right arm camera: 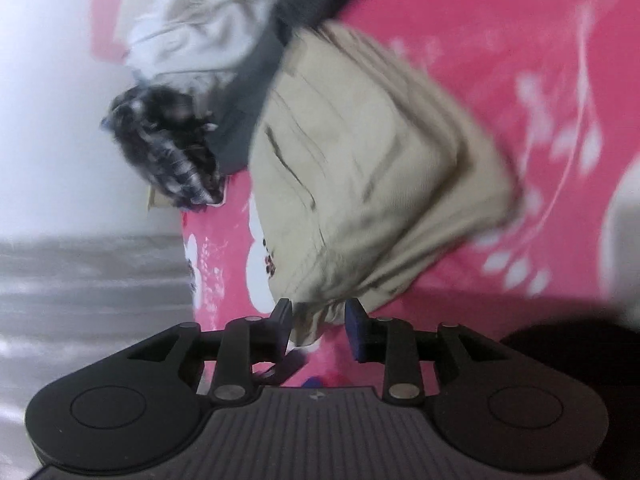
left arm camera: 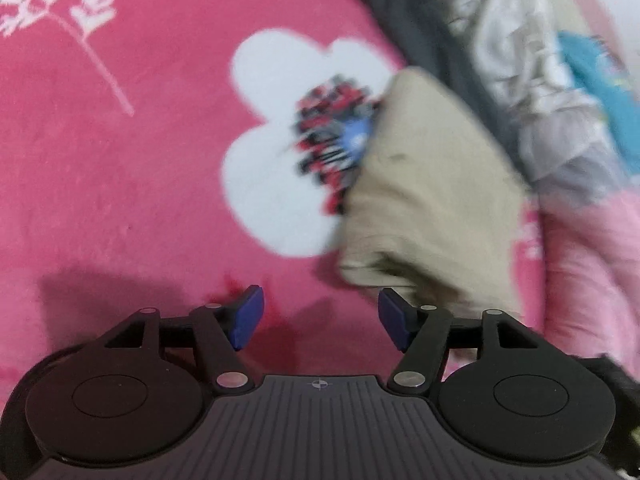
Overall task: Fold clothes
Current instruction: 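Lay the folded trousers on the bedspread and open the right gripper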
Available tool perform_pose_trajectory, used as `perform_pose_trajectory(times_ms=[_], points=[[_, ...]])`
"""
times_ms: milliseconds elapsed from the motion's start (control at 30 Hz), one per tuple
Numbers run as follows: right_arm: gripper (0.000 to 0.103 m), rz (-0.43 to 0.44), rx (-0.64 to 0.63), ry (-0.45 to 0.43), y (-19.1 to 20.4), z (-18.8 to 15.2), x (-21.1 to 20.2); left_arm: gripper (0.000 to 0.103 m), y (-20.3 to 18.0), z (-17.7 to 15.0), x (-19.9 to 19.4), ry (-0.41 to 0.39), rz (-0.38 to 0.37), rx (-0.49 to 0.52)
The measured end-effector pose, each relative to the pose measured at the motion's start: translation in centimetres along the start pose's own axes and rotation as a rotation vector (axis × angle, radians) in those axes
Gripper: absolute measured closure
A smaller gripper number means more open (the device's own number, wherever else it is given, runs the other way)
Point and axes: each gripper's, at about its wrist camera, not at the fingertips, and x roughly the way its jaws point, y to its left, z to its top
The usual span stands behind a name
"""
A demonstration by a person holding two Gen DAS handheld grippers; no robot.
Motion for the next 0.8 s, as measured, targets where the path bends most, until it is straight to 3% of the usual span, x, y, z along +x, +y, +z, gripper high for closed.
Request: perform_pose_trajectory(times_ms=[133,233,333,467,567,633,800], points=[[0.075,-0.135,-0.286,-0.062,3.5,0.5,-1.2,0.040,-2.3,1.0,-1.2,-0.105,-0.106,0.098],[0.079,-0.205,-0.406,-0.097,5.2,0.6,-0.5,0.042,-3.9,1.3,1.3,-0.102,-0.074,0.190],[0.081,-0.266,-0.505,-0.126,6.6,0.7,0.2,0.040,-3.9,0.5,4.2,-0.047,0.020,0.228],[0.077,-0.165,-0.198,-0.030,3.1,1.7,0.7,0.037,-1.8,0.3,4.7,-0.010,-0.003,0.149],[0.057,-0.044,0.132,0.029,-1.0,2.2,1.4,0.036,-1.6,0.4,4.7,-0.008,-0.014,0.140],[0.055,-0.018,0.246,0.048,-2.5,2.2,2.1,0.036,-1.7,0.4,4.7,-0.012,-0.013,0.151],[0.052,-0.004,0.359,0.035,-3.9,2.1,3.8,0.035,-1.2,0.6,4.9,-0.003,-0.038,0.120]])
